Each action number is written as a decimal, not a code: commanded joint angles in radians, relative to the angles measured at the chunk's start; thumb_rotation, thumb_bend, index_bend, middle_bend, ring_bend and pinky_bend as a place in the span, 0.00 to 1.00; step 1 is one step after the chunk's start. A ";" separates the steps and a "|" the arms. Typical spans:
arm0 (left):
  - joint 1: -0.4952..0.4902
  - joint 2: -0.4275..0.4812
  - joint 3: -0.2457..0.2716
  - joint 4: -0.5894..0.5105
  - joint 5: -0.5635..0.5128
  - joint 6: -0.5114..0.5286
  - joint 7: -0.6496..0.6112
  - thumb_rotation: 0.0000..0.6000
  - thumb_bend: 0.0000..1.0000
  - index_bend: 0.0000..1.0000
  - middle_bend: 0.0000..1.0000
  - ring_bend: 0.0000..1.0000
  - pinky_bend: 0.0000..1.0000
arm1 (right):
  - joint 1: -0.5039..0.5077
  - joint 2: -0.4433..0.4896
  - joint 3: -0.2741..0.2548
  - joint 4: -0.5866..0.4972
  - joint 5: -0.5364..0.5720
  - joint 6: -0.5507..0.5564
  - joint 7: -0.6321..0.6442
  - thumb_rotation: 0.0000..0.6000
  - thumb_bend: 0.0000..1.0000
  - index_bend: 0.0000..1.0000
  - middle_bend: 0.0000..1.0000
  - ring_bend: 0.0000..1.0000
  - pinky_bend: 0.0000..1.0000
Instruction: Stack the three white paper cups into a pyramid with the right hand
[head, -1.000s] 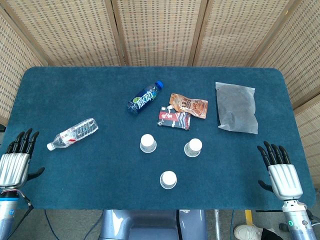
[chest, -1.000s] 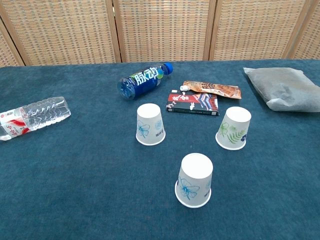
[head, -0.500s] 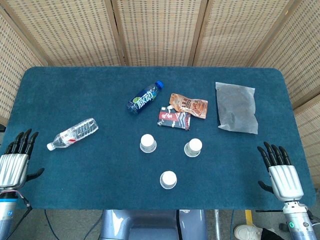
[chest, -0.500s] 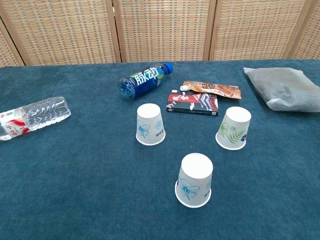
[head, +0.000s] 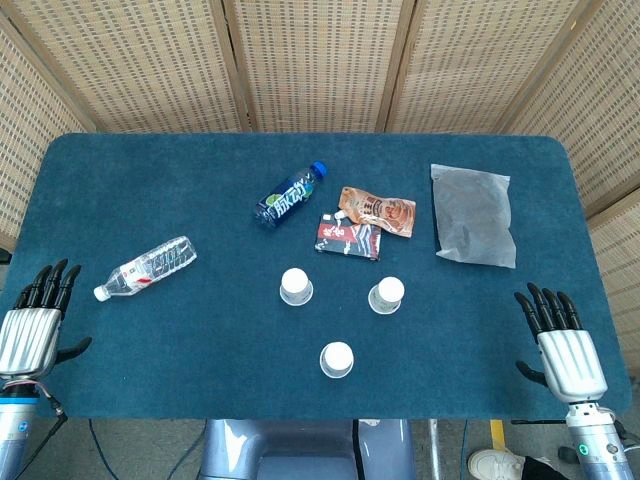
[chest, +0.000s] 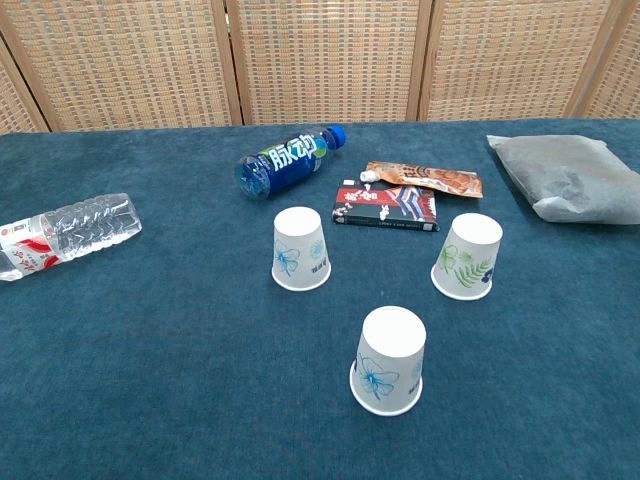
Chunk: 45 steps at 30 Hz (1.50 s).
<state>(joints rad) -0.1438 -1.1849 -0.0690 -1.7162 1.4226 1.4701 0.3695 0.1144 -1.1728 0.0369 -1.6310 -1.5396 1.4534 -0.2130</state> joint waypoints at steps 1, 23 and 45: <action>-0.001 -0.001 -0.001 0.001 -0.003 -0.002 -0.001 1.00 0.13 0.02 0.00 0.00 0.17 | 0.000 -0.002 0.000 0.001 0.000 0.000 -0.002 1.00 0.15 0.09 0.00 0.00 0.05; 0.001 0.004 0.000 -0.002 0.003 0.004 -0.009 1.00 0.13 0.02 0.00 0.00 0.17 | 0.005 -0.012 -0.001 0.009 -0.034 0.015 0.015 1.00 0.15 0.17 0.00 0.00 0.07; 0.003 0.014 -0.005 -0.008 0.002 0.009 -0.027 1.00 0.13 0.02 0.00 0.00 0.17 | 0.188 -0.089 -0.040 -0.108 -0.234 -0.175 0.122 1.00 0.15 0.34 0.00 0.00 0.13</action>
<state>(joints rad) -0.1408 -1.1709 -0.0736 -1.7234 1.4245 1.4784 0.3423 0.2722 -1.2353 -0.0010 -1.7180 -1.7724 1.3208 -0.0836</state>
